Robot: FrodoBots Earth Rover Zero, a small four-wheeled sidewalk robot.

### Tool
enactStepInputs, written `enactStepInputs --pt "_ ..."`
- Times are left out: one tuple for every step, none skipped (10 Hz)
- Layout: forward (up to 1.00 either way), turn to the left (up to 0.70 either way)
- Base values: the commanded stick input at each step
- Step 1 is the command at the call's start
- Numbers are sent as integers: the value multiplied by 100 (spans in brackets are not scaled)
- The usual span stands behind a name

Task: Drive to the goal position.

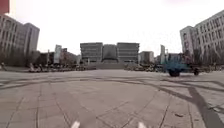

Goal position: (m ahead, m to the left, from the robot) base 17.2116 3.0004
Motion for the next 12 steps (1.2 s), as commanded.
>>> enactStepInputs --pt "60 6" --pt "60 0" --pt "60 0" --pt "60 0" --pt "60 0" --pt "60 0" --pt "60 0" --pt "60 0" --pt "60 0" --pt "60 0" --pt "60 0" --pt "60 0"
